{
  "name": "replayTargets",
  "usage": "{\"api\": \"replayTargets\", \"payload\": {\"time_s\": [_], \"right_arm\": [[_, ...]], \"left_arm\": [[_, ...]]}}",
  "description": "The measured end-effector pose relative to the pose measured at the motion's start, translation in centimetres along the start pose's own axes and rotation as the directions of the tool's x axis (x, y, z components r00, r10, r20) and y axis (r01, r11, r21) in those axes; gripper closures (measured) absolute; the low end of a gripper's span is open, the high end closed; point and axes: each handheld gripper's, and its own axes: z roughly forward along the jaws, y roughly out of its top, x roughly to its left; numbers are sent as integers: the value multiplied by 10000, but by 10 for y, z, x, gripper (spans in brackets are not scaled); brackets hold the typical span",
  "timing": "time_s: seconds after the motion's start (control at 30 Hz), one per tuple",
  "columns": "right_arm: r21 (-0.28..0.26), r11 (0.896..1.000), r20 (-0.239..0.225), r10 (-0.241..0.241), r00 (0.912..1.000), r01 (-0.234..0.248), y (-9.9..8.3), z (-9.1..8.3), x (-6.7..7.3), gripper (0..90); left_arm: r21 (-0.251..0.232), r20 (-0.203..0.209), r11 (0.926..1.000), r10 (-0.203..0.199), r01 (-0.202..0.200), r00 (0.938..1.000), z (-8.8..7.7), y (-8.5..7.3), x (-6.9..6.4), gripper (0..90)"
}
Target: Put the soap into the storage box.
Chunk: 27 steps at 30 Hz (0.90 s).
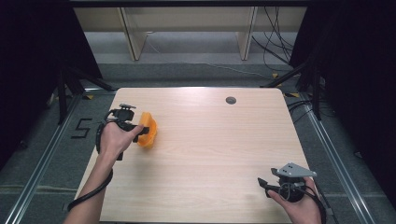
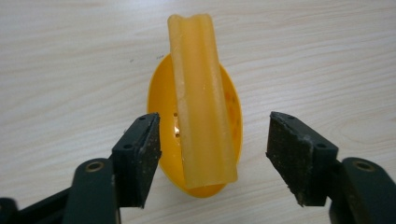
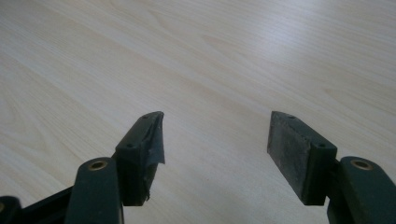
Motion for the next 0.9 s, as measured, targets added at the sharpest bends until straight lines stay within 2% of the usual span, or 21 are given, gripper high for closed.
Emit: {"api": "replayTargets", "payload": {"time_s": [0.13,0.17,0.27,0.3,0.4,0.5,0.53,0.6,0.7,0.77,0.8,0.9], "right_arm": [[17,10000,-32,27,10000,-27,0,0,0,367],[19,10000,-30,40,10000,-40,0,0,0,367],[-19,10000,79,-29,10000,29,0,-1,0,366],[50,9998,-63,180,9998,-180,0,0,1,366],[-22,10000,96,-21,10000,22,0,-1,0,366],[12,9997,36,245,9997,-245,0,-2,2,365],[-54,9999,28,86,10000,-86,0,-2,0,366],[-168,9999,46,34,10000,-33,0,-1,0,365],[-136,9998,-76,110,9999,-111,0,-1,0,366],[-184,9998,91,27,10000,-25,0,-1,0,366],[-119,9999,-5,119,9999,-119,0,-1,1,365],[-167,9998,-65,100,9999,-101,0,-1,0,366]], "left_arm": [[-607,-94,9956,710,-714,9974,-7,-5,-1,279],[-667,-89,9946,786,-790,9969,-9,-7,-1,269],[-663,-449,9908,1154,-1183,9923,-14,-14,-1,235],[-684,-476,9905,1164,-1195,9921,-16,-17,-1,239],[-791,-280,9892,1218,-1237,9922,-22,-27,-2,236],[-812,-227,9862,1427,-1441,9895,-26,-38,-2,220],[-894,-228,9854,1436,-1451,9894,-27,-40,-1,219],[-995,-288,9828,1534,-1555,9877,-28,-48,1,216],[-848,-487,9823,1635,-1672,9853,-25,-62,4,210],[-1137,-496,9798,1601,-1648,9859,-23,-74,9,213],[-1177,-503,9785,1645,-1694,9851,-23,-80,11,213],[-1570,-184,9706,1818,-1824,9832,-24,-100,14,225]]}}
